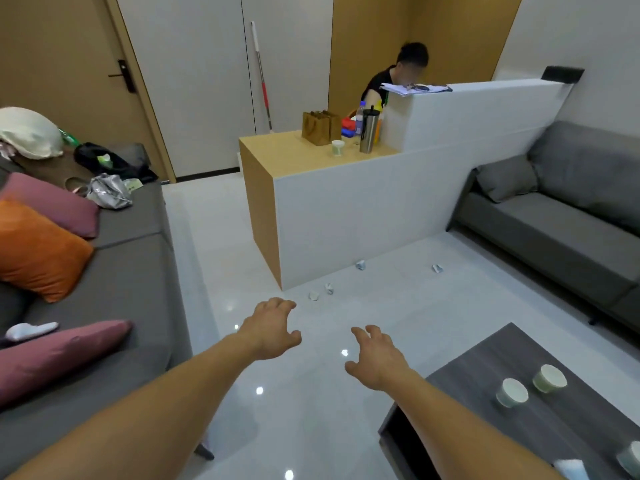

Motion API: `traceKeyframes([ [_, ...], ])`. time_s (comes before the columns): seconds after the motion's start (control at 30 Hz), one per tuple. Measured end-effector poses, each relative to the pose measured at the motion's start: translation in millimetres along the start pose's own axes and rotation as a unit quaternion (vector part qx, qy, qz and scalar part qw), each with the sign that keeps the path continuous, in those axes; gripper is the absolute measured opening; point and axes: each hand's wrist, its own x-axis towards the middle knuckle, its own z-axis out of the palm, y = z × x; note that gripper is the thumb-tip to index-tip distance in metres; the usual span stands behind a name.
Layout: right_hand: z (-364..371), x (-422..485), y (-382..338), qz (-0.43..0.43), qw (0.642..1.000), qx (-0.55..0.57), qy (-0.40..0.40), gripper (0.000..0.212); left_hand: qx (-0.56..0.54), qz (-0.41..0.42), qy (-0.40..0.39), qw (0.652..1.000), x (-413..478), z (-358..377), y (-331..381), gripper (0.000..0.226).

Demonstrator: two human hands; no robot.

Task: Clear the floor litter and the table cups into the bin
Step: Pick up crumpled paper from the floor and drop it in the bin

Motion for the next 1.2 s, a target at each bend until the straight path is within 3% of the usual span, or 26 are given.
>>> traceKeyframes([
  [0.2,-64,118,22,-0.032,0.999,-0.019,-0.003,0.073,-0.026,-0.035,0.01,0.999,117,-31,11,0.069],
  [0.4,-93,231,32,-0.031,0.999,-0.032,-0.027,0.076,-0.029,-0.046,-0.027,0.998,229,-36,-2,0.071],
  [0.77,-157,456,24,-0.001,0.997,-0.058,-0.042,0.077,-0.056,-0.021,-0.061,0.996,465,-92,-41,0.07],
  [1.0,-169,586,20,-0.054,0.989,-0.088,-0.103,0.079,-0.096,-0.092,-0.069,0.989,566,-99,-70,0.07],
  [1.2,-157,728,29,-0.182,0.962,-0.127,-0.159,0.078,-0.148,-0.221,-0.07,0.961,640,-64,-88,0.071],
])
